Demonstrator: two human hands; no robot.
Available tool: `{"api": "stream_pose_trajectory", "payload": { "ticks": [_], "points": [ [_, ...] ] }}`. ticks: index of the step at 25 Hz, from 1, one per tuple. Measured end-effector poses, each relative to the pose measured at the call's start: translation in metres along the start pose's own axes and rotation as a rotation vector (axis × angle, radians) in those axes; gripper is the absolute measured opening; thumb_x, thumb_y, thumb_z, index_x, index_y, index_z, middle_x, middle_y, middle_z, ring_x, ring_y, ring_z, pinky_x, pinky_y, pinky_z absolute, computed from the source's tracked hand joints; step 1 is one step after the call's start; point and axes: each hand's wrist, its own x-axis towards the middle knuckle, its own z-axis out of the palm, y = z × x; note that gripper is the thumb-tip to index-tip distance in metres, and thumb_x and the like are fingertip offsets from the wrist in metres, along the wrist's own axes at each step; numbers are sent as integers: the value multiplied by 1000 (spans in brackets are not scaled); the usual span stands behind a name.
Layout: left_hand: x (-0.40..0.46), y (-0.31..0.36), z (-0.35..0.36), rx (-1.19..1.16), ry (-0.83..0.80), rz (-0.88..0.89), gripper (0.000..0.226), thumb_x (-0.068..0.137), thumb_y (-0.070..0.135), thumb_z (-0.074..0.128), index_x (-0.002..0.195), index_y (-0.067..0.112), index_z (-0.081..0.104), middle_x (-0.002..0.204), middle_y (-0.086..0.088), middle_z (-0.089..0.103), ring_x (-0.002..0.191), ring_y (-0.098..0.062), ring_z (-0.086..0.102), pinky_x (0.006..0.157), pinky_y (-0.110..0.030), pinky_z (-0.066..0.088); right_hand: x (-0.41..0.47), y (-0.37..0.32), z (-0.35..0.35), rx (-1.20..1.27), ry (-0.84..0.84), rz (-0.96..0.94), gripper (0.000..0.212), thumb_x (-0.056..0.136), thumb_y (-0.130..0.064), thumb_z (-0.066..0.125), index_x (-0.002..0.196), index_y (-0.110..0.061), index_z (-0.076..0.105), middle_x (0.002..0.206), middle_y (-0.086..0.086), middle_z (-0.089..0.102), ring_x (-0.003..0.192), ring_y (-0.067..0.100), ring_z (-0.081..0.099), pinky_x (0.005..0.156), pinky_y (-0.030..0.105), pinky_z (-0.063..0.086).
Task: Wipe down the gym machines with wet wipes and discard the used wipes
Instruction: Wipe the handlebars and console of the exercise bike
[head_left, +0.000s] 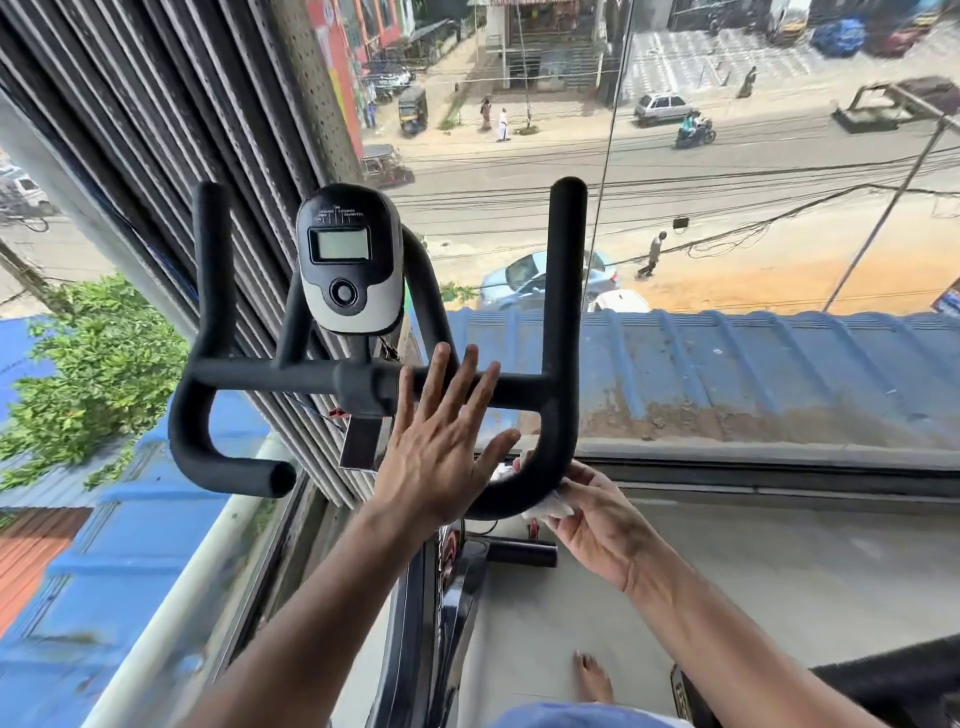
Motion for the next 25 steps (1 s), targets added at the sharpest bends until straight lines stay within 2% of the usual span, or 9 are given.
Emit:
{"api": "stream_pose_trajectory", "payload": {
  "ticks": [1,3,5,9,12,15,20,22,25],
  "points": [
    [1,4,0,11,-5,-19,76,105,68,21,167,27,4,174,3,-10,157,-19,-24,128,-56,-6,-3,3,4,10,10,21,38,77,-8,85,112,-1,75,107,16,74,88,23,70,80,29,57],
    [-1,15,-1,11,-14,-70,78,104,67,20,167,24,6,174,0,-8,156,-21,-27,127,-55,-11,-9,8,10,22,41,10,23,86,1,68,106,-5,78,100,13,76,85,21,72,76,29,59],
    [0,25,-2,-12,-1,-112,76,105,65,19,166,22,10,175,-3,-3,156,-22,-28,126,-54,-14,-9,4,9,36,59,-18,23,88,4,64,108,-2,75,98,14,76,80,20,73,69,27,58],
    [-1,26,-3,-24,57,-107,70,107,61,19,165,22,20,174,-2,10,159,-21,-20,128,-53,-9,1,-9,-5,148,125,-95,41,79,-5,83,117,2,68,103,17,73,82,22,73,76,28,59],
    [-1,26,-3,-26,52,-111,68,108,58,17,165,22,19,174,-2,9,158,-20,-20,128,-53,-8,-5,1,1,150,131,-53,36,89,1,64,125,6,62,98,16,72,74,20,70,73,26,57],
    [-2,27,-3,-28,47,-107,67,108,57,17,166,22,18,175,-2,7,158,-20,-21,128,-52,-9,-15,7,13,161,115,-51,42,89,5,62,131,10,57,102,20,70,77,22,71,74,27,60],
    [0,27,-4,-38,42,-106,67,107,57,18,164,23,22,173,-2,15,159,-18,-19,128,-51,-12,9,-41,21,41,283,-204,24,93,8,55,115,5,64,80,14,69,53,14,60,50,21,52],
    [4,27,-6,-16,77,-98,66,106,57,19,159,20,34,167,-4,31,160,-20,-10,127,-51,-13,10,-49,18,-68,344,-244,20,99,4,54,114,2,68,83,12,72,61,14,66,58,23,57],
    [18,25,-9,39,148,-61,67,107,59,20,148,15,52,146,-5,56,160,-24,12,128,-51,-11,1,-54,12,-196,408,-299,20,100,-1,56,113,-6,71,100,15,77,88,24,75,78,32,61]
  ]
}}
